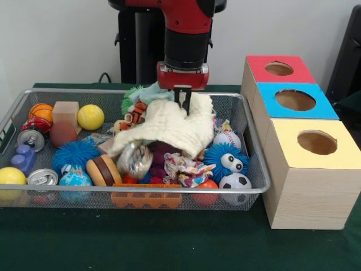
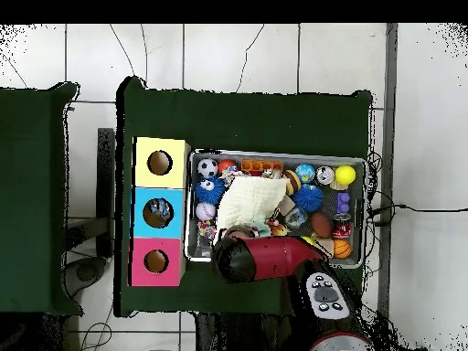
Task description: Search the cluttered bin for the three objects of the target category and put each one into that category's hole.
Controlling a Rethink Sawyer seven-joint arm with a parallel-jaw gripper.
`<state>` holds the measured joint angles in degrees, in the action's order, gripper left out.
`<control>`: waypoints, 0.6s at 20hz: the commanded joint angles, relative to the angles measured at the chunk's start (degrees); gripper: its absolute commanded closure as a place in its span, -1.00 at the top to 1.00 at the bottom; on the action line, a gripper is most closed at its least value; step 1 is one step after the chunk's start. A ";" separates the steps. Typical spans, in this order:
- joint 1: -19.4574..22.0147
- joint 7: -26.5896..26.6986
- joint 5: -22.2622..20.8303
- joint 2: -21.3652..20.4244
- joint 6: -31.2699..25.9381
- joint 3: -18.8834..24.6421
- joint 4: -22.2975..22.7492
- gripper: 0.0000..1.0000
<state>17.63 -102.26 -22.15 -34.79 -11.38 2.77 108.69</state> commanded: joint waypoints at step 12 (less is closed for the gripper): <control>-8.91 -18.38 13.10 3.74 8.23 -2.87 7.29 -1.00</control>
<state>9.60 -105.76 -13.74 -34.46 -6.72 -0.97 112.72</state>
